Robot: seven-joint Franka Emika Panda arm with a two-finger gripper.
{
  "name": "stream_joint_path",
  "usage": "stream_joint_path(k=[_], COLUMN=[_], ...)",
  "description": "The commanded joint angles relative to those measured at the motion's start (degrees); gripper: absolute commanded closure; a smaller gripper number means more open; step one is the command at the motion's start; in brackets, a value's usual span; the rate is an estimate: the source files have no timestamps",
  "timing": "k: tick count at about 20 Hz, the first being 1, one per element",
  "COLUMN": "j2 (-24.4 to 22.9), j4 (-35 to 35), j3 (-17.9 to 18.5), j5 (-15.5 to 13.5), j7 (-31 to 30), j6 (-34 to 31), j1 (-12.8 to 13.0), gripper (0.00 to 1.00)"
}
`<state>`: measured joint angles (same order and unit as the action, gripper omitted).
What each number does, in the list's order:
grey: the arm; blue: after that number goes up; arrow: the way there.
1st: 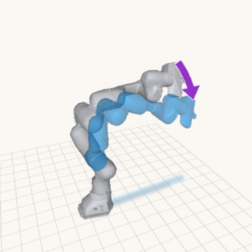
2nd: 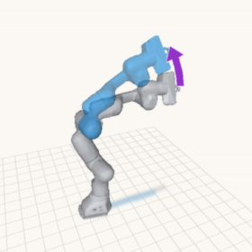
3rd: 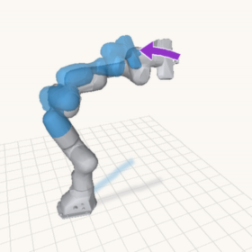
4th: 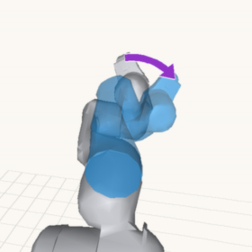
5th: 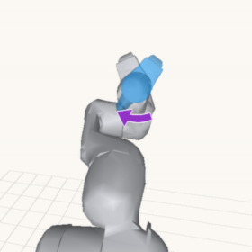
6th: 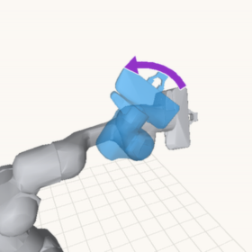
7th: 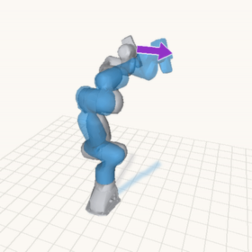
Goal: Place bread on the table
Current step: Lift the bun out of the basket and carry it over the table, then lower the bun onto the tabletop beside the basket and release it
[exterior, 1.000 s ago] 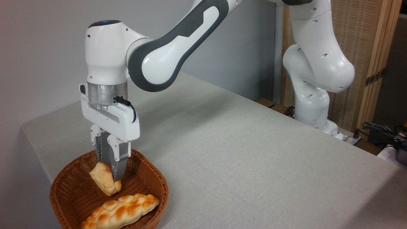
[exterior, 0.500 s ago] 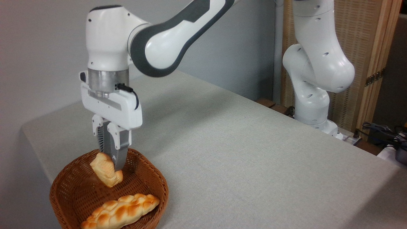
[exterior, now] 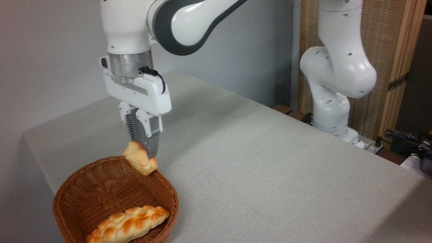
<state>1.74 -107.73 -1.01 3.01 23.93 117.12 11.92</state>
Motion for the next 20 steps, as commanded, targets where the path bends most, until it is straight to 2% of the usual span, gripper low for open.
stream_joint_path(k=[1, 4, 5, 7, 9, 20], j2=[-5.08, -5.79, -5.79, -5.17, -4.73, -4.12], j4=[-4.33, -5.91, -6.35, -6.88, -6.88, -6.88], j3=[0.75, 0.75, 0.66, 0.13, 0.13, 0.04], j5=[-5.11, -7.92, -7.93, -7.93, -7.93, -7.93], j7=[7.52, 11.4, 11.4, 11.31, 11.31, 10.87], j6=[-4.69, -8.13, -8.13, -8.13, -8.13, -8.22], j1=[0.03, 0.12, 0.29, 0.73, 1.08, 1.61], gripper=[0.61, 0.55, 0.5, 0.08, 0.0, 0.0])
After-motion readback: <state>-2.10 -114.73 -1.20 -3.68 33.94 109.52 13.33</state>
